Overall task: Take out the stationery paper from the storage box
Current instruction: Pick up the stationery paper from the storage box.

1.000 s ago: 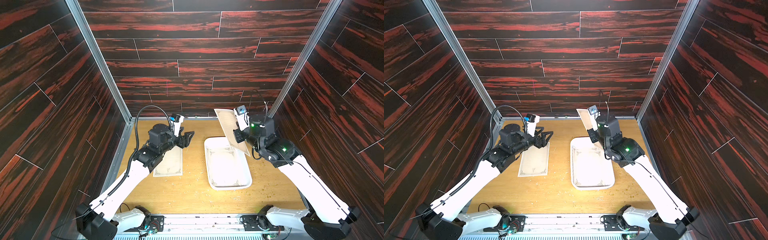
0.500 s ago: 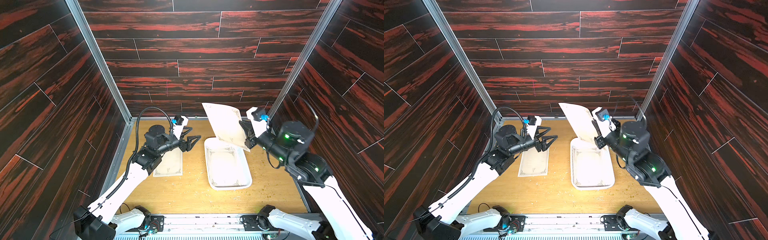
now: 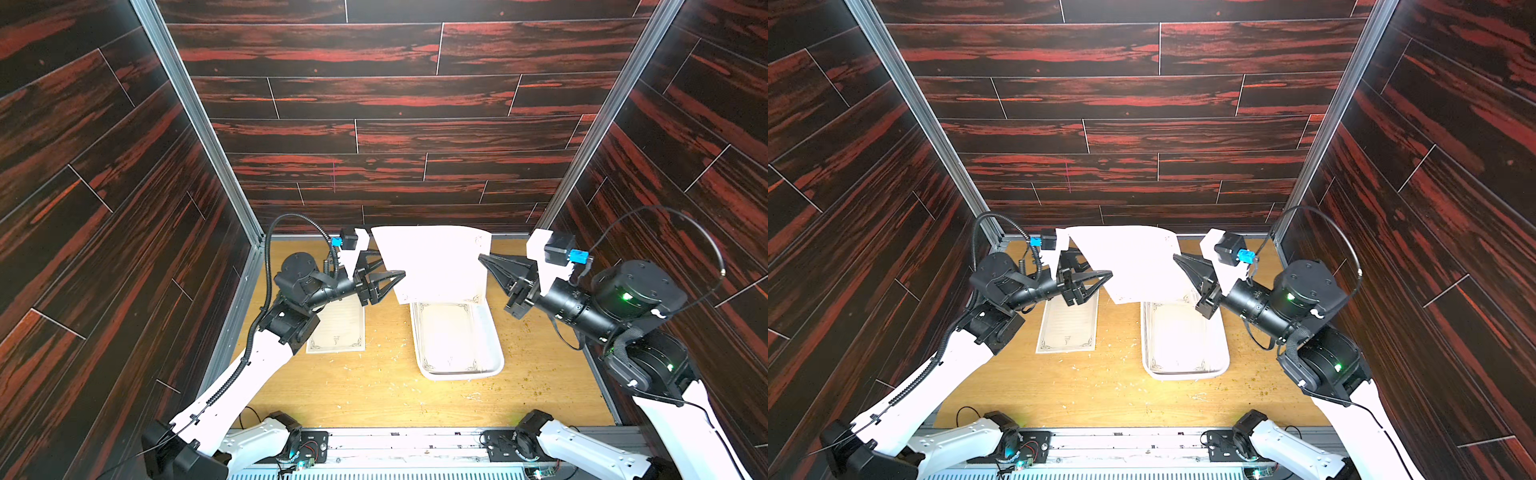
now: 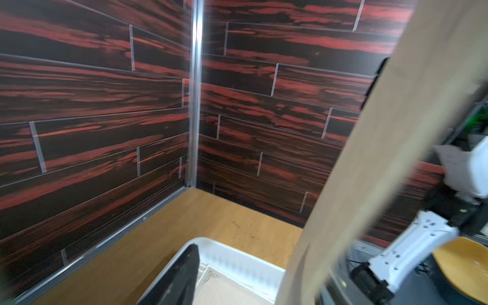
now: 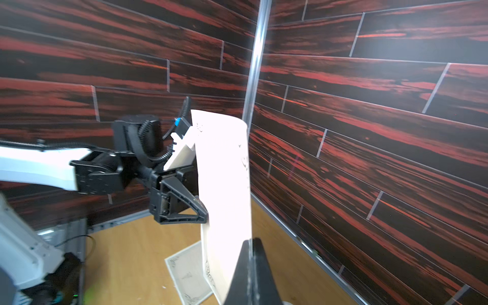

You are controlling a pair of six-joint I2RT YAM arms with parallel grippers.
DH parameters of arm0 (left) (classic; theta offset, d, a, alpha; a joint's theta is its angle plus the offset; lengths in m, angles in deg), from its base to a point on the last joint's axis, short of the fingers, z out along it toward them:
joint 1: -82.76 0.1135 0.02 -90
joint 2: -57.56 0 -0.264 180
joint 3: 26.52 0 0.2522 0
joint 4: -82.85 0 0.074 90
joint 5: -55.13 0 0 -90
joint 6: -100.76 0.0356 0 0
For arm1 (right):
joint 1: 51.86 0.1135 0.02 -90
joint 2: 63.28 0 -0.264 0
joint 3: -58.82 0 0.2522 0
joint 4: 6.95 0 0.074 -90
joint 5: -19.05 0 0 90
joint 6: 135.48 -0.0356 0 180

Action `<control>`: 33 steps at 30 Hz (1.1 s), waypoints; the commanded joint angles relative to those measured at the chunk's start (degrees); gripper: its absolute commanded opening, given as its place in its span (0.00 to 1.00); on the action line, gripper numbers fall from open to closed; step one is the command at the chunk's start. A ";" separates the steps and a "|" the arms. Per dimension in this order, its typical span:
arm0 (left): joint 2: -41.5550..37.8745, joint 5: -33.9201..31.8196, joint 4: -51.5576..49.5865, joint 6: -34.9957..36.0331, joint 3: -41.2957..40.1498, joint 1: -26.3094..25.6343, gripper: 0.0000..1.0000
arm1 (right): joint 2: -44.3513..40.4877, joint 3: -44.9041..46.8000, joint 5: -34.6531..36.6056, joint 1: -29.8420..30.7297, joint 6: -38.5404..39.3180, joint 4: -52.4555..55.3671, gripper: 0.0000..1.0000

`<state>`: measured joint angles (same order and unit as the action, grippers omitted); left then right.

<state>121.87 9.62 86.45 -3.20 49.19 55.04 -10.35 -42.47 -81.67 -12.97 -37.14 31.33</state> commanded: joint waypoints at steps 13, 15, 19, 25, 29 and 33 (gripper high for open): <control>-4.32 11.50 9.62 -8.54 1.19 -0.11 0.11 | -0.02 -1.59 -8.79 0.25 -10.48 -6.75 0.00; -4.70 11.43 9.62 -8.71 1.22 -0.12 0.10 | 0.11 -1.81 -8.78 0.24 -11.11 -6.76 0.00; -5.63 11.76 9.28 -8.86 1.68 -0.12 0.00 | 0.57 -3.01 -10.61 0.30 -11.68 -5.61 0.00; -7.72 7.93 2.90 -7.17 3.34 -0.10 0.00 | 5.29 -9.64 -5.74 0.30 -10.59 2.86 0.57; -9.35 5.76 -2.63 -4.81 4.27 -0.12 0.00 | 7.00 -11.22 -2.62 0.23 -10.05 4.68 0.82; -10.34 4.18 -12.74 0.02 6.86 -0.05 0.00 | 7.33 -11.00 -0.32 0.28 -9.09 3.88 0.87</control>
<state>112.89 15.48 81.47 -7.57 53.43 54.95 -2.90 -52.91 -84.89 -12.97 -46.98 34.14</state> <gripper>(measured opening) 0.051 0.867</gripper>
